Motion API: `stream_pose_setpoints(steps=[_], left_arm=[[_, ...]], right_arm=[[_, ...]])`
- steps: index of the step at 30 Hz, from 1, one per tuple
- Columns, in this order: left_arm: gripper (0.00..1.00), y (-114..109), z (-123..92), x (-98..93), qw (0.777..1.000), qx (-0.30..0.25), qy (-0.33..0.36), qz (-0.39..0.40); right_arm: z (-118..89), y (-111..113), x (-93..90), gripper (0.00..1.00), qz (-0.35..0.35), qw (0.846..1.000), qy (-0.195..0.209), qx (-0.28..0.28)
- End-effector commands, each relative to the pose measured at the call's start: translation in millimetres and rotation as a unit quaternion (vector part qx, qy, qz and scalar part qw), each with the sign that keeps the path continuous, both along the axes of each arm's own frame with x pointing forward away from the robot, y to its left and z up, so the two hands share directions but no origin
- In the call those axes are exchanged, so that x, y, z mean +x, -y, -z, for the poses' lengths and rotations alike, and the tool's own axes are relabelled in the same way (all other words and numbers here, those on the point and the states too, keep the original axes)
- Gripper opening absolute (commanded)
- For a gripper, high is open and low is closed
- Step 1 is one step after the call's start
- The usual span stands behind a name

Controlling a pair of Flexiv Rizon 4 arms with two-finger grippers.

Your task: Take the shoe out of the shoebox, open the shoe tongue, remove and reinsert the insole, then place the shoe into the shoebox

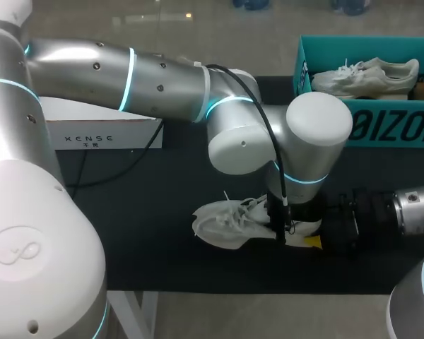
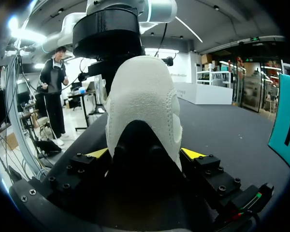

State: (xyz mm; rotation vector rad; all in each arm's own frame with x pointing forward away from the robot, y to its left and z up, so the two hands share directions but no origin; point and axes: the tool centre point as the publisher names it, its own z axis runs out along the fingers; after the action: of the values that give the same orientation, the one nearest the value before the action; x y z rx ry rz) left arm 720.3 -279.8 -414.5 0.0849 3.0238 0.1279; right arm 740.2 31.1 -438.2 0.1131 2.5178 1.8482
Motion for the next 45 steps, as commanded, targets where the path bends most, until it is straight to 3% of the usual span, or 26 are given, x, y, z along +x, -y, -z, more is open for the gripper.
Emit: stream_pose_setpoints(steps=[1,29,38,45], left_arm=[[0.00,4.2,21.8,3.3,1.000,-0.006,0.028,-0.009],[0.00,-5.1,-50.4,7.1,0.992,-0.059,0.106,-0.027],[0.00,-14.9,-71.4,8.5,0.990,-0.088,0.105,-0.038],[0.00,-28.7,-72.2,6.9,0.989,-0.120,0.071,-0.044]], right_arm=[[3.3,-2.8,-2.3,0.00,0.001,1.000,0.000,-0.001],[3.3,-2.8,-2.3,0.00,0.001,1.000,0.000,-0.001],[3.3,-2.8,-2.3,0.00,0.001,1.000,0.000,-0.001],[3.3,-2.8,-2.3,0.00,0.001,1.000,0.000,-0.001]])
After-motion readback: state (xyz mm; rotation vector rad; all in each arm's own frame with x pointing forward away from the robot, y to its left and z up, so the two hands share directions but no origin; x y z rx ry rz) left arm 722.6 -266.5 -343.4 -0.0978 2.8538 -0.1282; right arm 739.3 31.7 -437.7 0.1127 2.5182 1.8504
